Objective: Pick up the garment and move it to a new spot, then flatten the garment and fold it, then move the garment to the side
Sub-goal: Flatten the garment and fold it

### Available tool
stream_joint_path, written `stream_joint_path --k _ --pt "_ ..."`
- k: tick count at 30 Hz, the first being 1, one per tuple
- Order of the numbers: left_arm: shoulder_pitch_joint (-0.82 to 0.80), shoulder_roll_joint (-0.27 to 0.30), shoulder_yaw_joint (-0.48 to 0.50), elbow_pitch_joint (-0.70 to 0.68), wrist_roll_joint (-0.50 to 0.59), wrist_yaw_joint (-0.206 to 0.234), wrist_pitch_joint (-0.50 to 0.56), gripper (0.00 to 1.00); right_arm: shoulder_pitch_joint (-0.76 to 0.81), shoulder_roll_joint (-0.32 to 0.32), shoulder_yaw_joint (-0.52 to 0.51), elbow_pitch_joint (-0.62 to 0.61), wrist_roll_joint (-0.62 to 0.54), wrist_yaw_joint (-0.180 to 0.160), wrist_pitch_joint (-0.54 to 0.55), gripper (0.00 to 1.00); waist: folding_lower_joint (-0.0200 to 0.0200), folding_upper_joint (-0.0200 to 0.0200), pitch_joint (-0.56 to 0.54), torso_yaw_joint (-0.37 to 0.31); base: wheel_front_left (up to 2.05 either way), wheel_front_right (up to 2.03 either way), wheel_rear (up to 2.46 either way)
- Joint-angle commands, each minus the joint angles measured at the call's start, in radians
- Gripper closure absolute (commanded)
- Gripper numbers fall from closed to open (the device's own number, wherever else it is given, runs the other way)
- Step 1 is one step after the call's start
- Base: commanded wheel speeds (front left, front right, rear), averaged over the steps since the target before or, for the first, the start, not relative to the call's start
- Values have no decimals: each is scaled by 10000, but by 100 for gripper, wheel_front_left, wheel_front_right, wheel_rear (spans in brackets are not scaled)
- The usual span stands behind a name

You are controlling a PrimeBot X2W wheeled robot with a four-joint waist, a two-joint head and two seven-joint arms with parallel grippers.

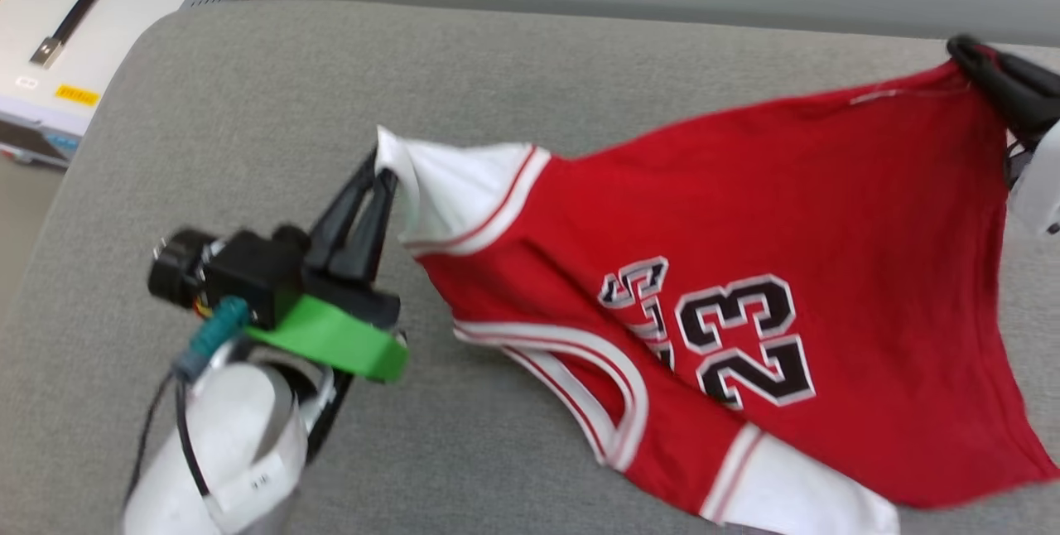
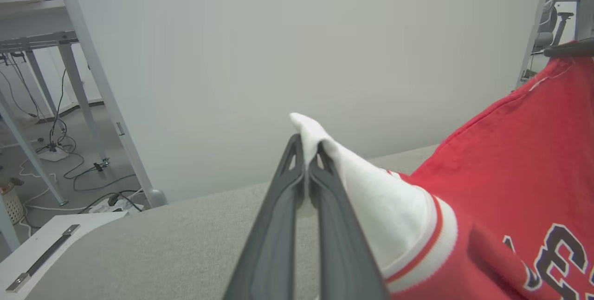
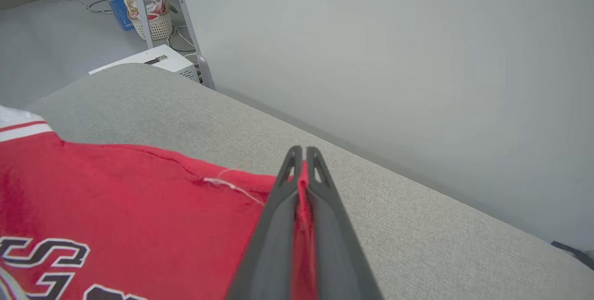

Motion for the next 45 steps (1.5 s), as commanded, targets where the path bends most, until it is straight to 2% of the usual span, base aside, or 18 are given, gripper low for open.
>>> stream_joint_path --k 1,11,15,19,26,35,39,45 --pt "-574 141 83 -117 33 -104 114 100 130 -25 -189 -167 -18 -7 -151 100 0 0 -380 -415 0 0 0" --pt "-3708 577 153 -513 -237 -497 1004 100 -234 429 -1703 -1076 -750 -7 -403 100 0 0 -185 -930 0 0 0" --pt "-5056 702 -36 -136 -407 -604 1178 100 -644 711 -2225 -1171 -1091 -7 -205 100 0 0 242 -1065 0 0 0" --pt "-6826 636 -326 522 -753 -663 1279 100 -1684 983 -2624 -965 -1509 -7 41 100 0 0 1015 -1133 0 0 0" --pt "-10561 747 -1231 2317 -1089 -686 1289 100 -4599 1417 -2916 356 -2370 -7 114 100 0 0 2398 -1258 0 0 0" --pt "-15081 1192 -2521 4438 -1752 -689 813 100 -8972 2033 -2605 2705 -3200 -7 -890 100 0 0 3679 -1514 0 0 0" --pt "-16301 1322 -3075 5300 -2036 -689 514 100 -10263 2075 -2055 3633 -3368 -7 -1271 100 0 0 3934 -1547 0 0 0" --pt "-16904 1553 -3906 6413 -2599 -689 65 100 -11134 2134 -1154 4750 -3200 -7 -1894 100 0 0 4224 -1519 0 0 0"
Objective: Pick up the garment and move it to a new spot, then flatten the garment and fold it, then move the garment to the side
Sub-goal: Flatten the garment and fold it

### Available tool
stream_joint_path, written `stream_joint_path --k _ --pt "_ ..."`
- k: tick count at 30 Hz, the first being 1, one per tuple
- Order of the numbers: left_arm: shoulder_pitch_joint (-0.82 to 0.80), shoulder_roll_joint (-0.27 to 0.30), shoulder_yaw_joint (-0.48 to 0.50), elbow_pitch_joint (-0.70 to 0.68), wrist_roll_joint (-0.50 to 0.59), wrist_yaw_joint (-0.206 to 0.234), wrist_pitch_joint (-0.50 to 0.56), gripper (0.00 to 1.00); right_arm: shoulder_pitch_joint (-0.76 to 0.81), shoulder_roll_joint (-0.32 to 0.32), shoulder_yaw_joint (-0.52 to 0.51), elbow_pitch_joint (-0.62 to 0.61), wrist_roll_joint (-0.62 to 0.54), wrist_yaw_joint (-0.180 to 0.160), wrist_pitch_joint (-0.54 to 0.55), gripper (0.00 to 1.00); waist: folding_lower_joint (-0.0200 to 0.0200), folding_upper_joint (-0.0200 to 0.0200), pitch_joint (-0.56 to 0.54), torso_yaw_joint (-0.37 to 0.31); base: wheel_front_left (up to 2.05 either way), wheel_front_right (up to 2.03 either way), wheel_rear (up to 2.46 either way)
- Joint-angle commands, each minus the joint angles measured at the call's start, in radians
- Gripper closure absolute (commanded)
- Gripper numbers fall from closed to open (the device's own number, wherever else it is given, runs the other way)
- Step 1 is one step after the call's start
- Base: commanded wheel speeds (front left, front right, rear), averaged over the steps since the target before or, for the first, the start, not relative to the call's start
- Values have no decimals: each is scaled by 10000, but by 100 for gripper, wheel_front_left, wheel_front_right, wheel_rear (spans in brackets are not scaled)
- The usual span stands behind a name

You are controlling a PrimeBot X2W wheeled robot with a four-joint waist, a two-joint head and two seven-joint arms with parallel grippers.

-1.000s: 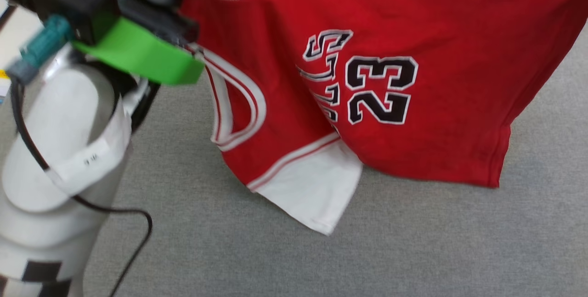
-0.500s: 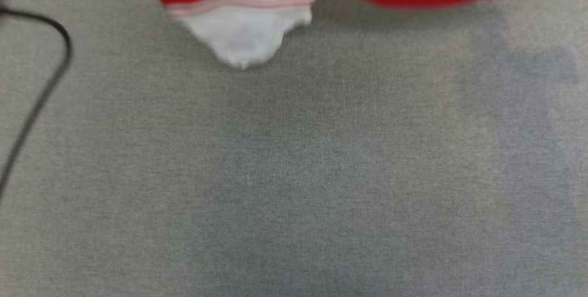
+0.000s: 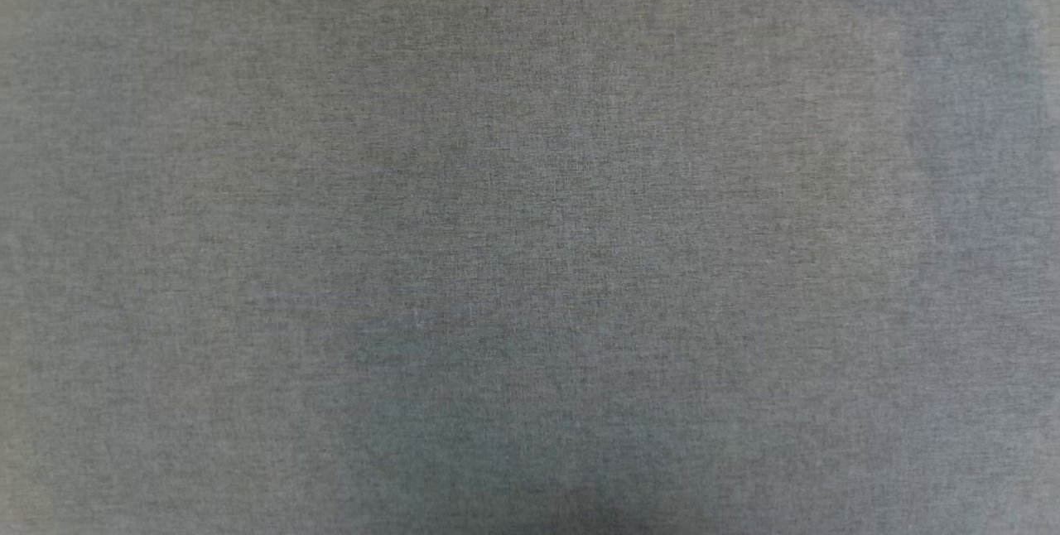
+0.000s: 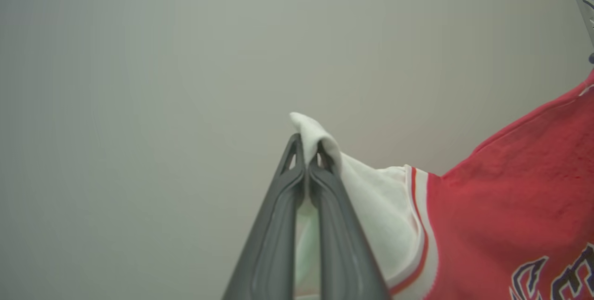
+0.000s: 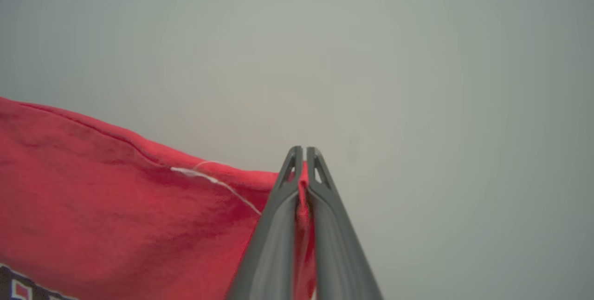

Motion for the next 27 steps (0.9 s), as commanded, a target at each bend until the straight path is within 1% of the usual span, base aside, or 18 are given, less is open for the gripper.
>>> stream_joint_path --k 1,6,11,15,20,24,27 --pt "-113 93 -136 179 -166 -24 -157 100 -101 84 268 189 127 -7 -153 100 -2 0 193 -31 0 0 0" --pt "415 273 -760 690 -774 -24 -490 100 209 200 1242 862 604 -7 -722 100 -2 0 325 -49 0 0 0" --pt "1344 561 -1324 746 -1280 -24 -711 100 900 355 2206 1300 1173 -7 -1262 100 -2 0 248 -43 0 0 0" --pt "2602 812 -1494 545 -1625 -24 -812 100 1726 348 2948 1420 1764 -7 -1689 100 -2 0 -189 27 0 0 0" --pt "4326 1164 -1462 -50 -1613 4 -839 100 3001 91 3742 1124 2585 -7 -2060 100 -2 0 -910 145 0 0 0" --pt "6034 1449 -1266 -863 -1411 314 -842 100 4322 -279 4458 623 3221 -7 -2210 100 -2 0 -1594 231 0 0 0" --pt "7583 1652 -1212 -1646 -1310 671 -843 100 5481 -667 4981 145 3646 -7 -2326 100 -2 0 -2169 315 0 0 0"
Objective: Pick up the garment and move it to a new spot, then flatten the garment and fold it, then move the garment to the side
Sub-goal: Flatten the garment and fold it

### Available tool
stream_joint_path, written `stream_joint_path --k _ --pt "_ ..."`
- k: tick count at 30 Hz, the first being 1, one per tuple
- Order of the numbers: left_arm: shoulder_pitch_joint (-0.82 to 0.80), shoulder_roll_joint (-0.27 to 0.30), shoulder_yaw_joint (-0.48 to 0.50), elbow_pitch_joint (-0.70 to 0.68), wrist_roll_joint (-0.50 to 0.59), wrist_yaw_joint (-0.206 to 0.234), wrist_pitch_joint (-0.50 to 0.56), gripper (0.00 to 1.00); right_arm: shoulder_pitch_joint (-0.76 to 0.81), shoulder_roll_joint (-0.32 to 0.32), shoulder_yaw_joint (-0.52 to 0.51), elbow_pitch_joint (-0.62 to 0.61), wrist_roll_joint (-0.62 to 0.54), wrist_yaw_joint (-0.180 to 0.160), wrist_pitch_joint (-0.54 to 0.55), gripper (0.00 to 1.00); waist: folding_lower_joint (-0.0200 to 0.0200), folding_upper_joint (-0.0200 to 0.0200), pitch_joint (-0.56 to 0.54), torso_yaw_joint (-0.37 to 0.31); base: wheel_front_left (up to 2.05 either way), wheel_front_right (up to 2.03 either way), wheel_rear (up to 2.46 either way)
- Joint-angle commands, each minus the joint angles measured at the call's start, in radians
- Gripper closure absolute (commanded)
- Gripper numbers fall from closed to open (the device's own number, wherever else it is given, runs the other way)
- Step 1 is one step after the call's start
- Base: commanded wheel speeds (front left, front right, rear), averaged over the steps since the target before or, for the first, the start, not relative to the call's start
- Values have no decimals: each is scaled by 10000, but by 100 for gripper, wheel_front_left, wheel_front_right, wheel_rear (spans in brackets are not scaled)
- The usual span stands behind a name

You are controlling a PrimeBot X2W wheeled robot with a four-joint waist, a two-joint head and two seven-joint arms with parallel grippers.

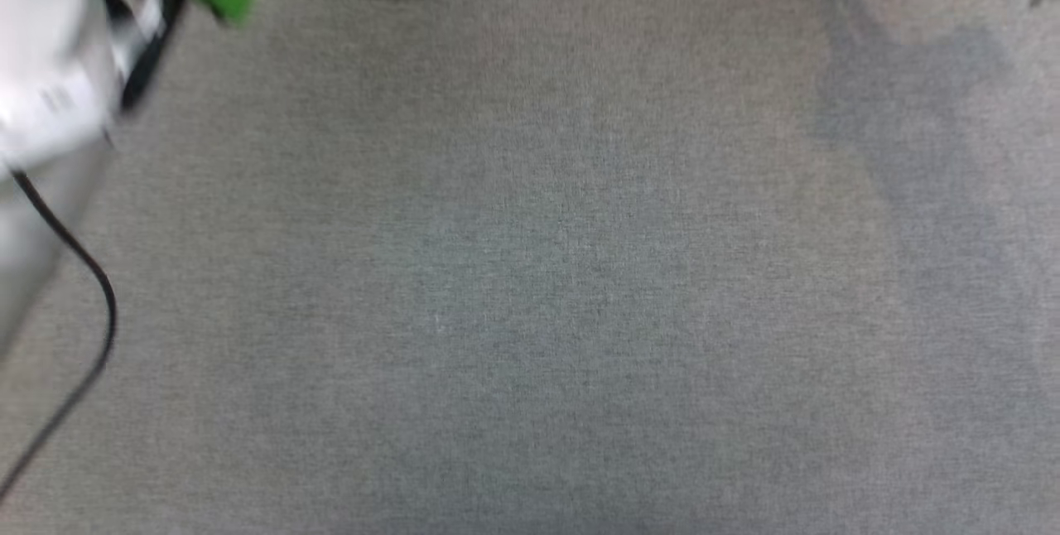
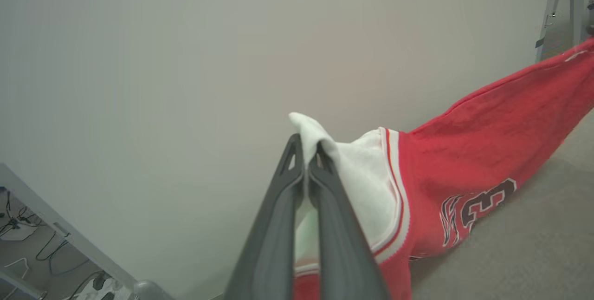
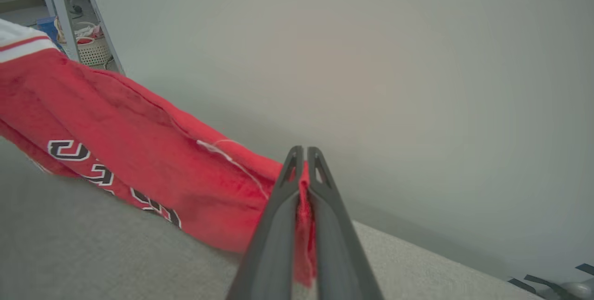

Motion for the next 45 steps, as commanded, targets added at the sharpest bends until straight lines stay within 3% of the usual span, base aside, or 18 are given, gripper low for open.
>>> stream_joint_path --k 1,9,13,22,34,39,45 --pt "803 149 44 -331 42 187 -57 100 611 -198 184 -214 210 -7 -123 100 1 0 -937 210 0 0 0" --pt "4839 771 -232 -2204 -466 1123 -58 100 3680 -1161 889 -1503 1077 -7 -221 100 1 0 -2205 336 0 0 0" --pt "7170 1170 -523 -3234 -1071 1859 -57 100 5454 -1668 1015 -2156 1359 -7 -212 100 1 0 -2783 352 0 0 0" --pt "10258 1018 -749 -4110 -1997 2635 -58 100 8150 -2274 875 -3012 1678 -7 97 100 1 0 -3584 391 0 0 0" --pt "12585 479 -1191 -4097 -2780 2561 43 100 11811 -2959 -246 -4186 2601 -7 547 100 1 0 -4192 545 0 0 0" --pt "12761 526 -1273 -4019 -2879 2567 143 100 12981 -3041 -700 -4661 2844 -7 986 100 1 0 -4167 612 0 0 0" --pt "12067 642 -1126 -3839 -2411 2358 112 100 13099 -2665 -1707 -4851 2473 -7 1173 100 1 0 -4018 637 0 0 0"
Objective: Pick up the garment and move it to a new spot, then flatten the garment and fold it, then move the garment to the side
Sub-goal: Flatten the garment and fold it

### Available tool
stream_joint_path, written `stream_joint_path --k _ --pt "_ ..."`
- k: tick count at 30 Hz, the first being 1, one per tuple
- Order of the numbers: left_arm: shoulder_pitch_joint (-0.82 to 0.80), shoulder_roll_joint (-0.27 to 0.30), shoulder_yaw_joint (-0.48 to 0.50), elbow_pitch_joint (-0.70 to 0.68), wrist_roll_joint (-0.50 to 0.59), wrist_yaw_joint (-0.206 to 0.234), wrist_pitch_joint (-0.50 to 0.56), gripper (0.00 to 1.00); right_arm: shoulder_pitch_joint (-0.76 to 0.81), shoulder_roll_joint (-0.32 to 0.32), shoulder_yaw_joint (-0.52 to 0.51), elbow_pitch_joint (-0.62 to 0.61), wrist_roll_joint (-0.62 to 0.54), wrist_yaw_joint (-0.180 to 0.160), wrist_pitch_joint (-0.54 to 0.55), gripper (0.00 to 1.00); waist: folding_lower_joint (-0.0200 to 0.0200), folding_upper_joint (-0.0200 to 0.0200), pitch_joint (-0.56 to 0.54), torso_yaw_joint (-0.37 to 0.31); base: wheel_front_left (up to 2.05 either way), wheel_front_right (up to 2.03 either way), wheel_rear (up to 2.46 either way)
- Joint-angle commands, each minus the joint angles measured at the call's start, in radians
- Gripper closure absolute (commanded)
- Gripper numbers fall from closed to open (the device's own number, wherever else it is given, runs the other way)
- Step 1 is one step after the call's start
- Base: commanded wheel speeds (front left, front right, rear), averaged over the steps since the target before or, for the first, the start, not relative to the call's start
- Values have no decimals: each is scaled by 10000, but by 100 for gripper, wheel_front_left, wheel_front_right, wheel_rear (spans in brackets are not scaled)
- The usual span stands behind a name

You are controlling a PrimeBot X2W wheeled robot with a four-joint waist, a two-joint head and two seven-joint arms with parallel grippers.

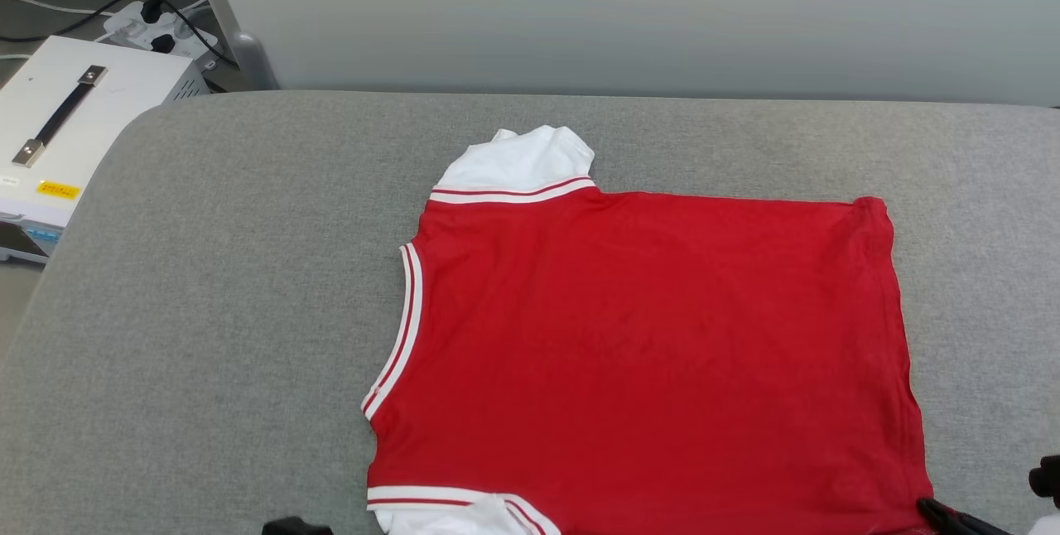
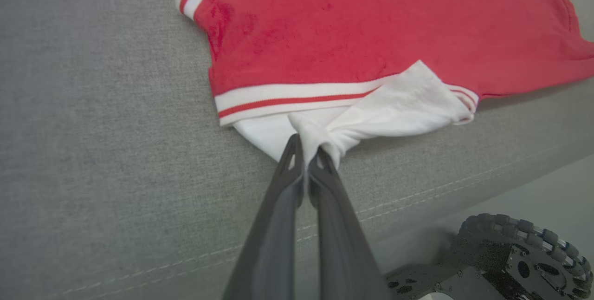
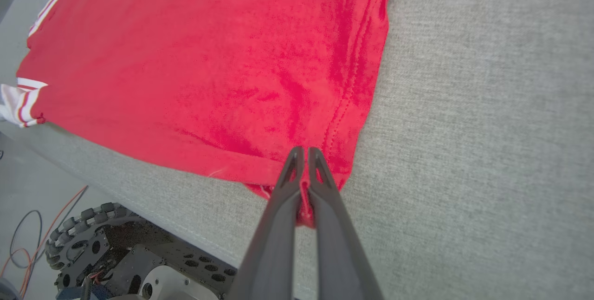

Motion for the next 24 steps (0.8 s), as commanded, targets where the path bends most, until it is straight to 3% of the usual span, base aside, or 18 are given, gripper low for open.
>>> stream_joint_path --k 1,11,24 --pt "-516 145 79 44 252 -104 28 100 -95 116 -244 -100 -104 -7 121 100 1 0 80 6 0 0 0" --pt "-3377 256 391 399 1185 -1122 655 100 -1196 639 -1908 -579 -478 -7 976 100 1 0 974 -237 0 0 0" --pt "-5866 -434 569 2839 1455 -2450 816 100 -3284 1589 -2445 75 -1308 -7 2048 100 1 0 2531 -750 0 0 0"
